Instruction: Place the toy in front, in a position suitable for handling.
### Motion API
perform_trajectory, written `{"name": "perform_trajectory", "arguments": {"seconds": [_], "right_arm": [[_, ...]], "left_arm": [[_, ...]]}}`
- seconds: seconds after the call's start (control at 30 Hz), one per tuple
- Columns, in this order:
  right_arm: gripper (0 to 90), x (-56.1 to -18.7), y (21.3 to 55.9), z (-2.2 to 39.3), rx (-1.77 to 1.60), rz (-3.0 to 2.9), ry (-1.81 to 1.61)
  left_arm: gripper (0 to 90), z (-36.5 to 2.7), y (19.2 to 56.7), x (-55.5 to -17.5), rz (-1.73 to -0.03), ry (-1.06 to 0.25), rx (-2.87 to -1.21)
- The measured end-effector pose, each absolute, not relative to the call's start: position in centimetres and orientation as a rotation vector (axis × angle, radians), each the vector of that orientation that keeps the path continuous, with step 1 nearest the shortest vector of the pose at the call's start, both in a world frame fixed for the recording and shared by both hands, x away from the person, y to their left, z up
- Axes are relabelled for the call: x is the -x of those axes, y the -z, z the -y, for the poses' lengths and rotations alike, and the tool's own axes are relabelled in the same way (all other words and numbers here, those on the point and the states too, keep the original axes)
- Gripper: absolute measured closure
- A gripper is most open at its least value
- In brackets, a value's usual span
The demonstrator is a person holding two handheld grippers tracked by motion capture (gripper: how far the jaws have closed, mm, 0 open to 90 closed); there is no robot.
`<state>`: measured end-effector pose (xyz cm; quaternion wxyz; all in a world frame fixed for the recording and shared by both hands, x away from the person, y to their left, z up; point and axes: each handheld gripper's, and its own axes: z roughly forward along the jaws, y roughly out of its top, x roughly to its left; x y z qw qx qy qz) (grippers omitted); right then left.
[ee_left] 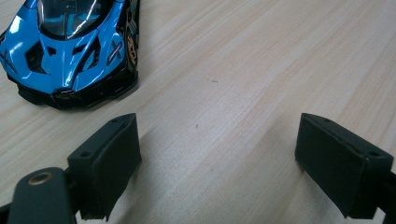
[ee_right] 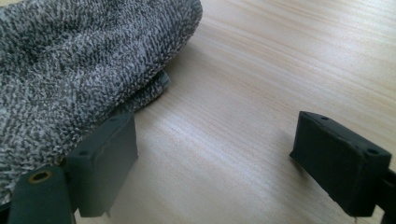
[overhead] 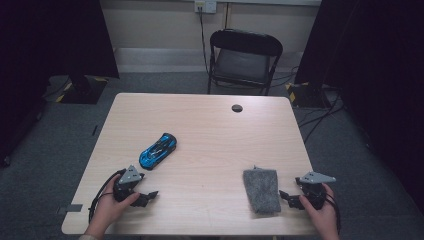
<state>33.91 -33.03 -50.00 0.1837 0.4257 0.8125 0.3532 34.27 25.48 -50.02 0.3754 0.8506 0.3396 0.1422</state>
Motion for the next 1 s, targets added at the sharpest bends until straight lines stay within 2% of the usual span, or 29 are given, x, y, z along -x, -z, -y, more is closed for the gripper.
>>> {"name": "perform_trajectory", "arguments": {"seconds": [0.3, 0.53, 0.83, 1.0], "right_arm": [[13.6, -33.8, 49.6, 32.3, -1.253, -2.272, -0.942], [13.6, -33.1, 46.7, 28.1, -1.262, -2.301, -1.080], [14.5, -33.3, 47.9, 23.1, -1.272, -2.319, -1.067], [20.8, -33.4, 48.6, 22.5, -1.223, -2.292, -0.955]], "left_arm": [[13.5, -25.5, 50.0, -34.3, -0.870, -0.364, -2.176], [13.5, -25.5, 50.0, -34.3, -0.869, -0.364, -2.176], [13.4, -25.5, 50.0, -34.3, -0.869, -0.364, -2.177], [13.5, -25.5, 50.0, -34.3, -0.869, -0.364, -2.177]]}}
